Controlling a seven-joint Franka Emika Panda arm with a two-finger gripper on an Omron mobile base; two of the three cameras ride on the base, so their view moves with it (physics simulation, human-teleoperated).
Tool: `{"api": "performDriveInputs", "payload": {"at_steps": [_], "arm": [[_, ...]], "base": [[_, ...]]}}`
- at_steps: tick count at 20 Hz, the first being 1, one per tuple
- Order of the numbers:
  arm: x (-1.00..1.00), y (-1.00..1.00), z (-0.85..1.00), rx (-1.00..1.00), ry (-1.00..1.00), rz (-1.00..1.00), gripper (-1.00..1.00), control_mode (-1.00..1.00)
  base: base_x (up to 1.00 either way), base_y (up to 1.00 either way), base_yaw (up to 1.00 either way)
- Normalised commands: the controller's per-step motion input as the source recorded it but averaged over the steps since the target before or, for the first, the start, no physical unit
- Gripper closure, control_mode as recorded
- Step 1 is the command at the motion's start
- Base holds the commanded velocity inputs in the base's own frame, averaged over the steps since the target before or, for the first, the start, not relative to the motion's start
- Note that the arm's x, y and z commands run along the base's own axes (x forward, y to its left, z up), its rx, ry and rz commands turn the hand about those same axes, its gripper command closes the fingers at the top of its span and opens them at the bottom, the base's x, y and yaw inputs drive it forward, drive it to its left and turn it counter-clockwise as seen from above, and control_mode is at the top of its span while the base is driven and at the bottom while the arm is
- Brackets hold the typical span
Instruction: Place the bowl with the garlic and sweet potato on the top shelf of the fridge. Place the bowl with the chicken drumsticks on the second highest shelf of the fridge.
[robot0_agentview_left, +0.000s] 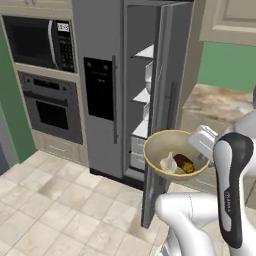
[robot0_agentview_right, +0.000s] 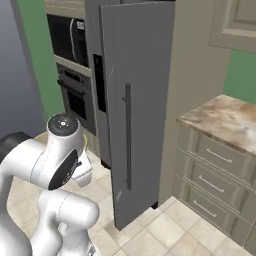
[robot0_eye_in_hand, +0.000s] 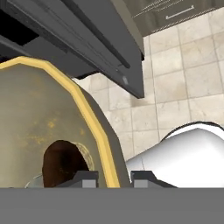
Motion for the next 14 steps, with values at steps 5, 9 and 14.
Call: {"api": "performDriveInputs", "payload": {"at_steps": [5,9,14], "arm": [[0.0,0.0,0.0,0.0,0.0,0.0,1.0,1.0],[0.0,0.0,0.0,0.0,0.0,0.0,1.0,1.0],[0.0,0.0,0.0,0.0,0.0,0.0,1.0,1.0]], "base": [[-0.27,1.0,0.08],[0.03,1.0,-0.01],[0.55,1.0,-0.09]]}}
